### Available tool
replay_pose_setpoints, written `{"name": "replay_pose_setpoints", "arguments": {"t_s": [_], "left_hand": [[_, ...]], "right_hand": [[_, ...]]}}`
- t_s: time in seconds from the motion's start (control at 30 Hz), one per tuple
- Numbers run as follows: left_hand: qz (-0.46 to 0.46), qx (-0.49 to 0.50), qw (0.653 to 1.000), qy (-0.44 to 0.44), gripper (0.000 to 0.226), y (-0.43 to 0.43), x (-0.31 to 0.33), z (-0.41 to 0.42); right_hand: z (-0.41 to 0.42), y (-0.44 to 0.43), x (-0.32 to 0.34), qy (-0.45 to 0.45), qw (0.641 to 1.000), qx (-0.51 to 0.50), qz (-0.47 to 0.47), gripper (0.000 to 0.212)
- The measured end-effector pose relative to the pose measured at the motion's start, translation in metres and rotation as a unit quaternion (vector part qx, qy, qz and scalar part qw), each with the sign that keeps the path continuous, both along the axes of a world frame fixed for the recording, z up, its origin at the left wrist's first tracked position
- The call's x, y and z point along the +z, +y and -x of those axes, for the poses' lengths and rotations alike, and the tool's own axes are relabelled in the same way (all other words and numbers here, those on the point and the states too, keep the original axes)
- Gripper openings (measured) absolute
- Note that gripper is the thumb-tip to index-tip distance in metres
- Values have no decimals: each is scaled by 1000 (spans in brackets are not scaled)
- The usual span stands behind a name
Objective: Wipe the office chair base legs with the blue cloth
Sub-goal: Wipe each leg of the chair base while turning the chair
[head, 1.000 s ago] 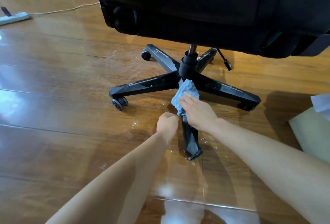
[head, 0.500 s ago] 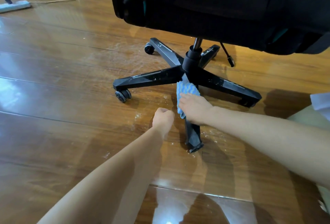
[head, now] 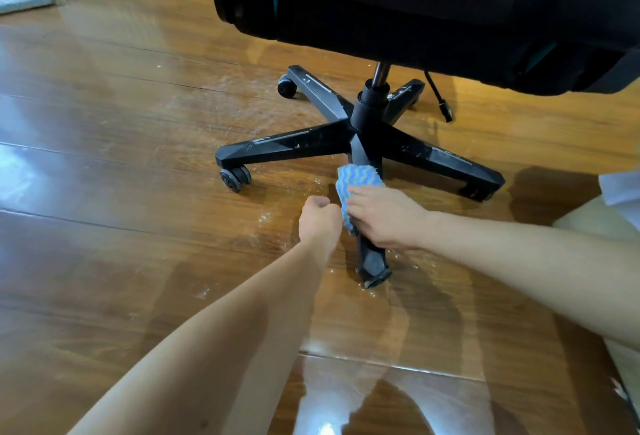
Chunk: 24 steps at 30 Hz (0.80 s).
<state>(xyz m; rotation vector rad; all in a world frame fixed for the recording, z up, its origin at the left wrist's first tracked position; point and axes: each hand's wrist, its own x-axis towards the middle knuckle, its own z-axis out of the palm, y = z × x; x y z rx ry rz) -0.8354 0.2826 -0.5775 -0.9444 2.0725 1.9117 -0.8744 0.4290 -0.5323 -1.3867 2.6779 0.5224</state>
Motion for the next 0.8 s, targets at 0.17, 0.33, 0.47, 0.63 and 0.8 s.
{"name": "replay_pose_setpoints", "arguments": {"t_s": [0.17,0.33,0.47,0.63,0.8], "left_hand": [[-3,22,1000,11,39,3,7,1],[-15,44,999,13,39,10,13,-7],[-7,39,999,19,40,12,18,-9],[18,48,998,39,31,8,20,-8],[14,90,995,30,28,7,19,-11]], "right_hand": [[-50,40,-13,-77,980,132,125,37],[8,17,-5,-13,997,46,54,50],[-6,17,-16,-4,995,-28,99,39],[-74,66,-38,-67,978,107,168,41],[-52,59,-36,-57,981,97,159,45]]}}
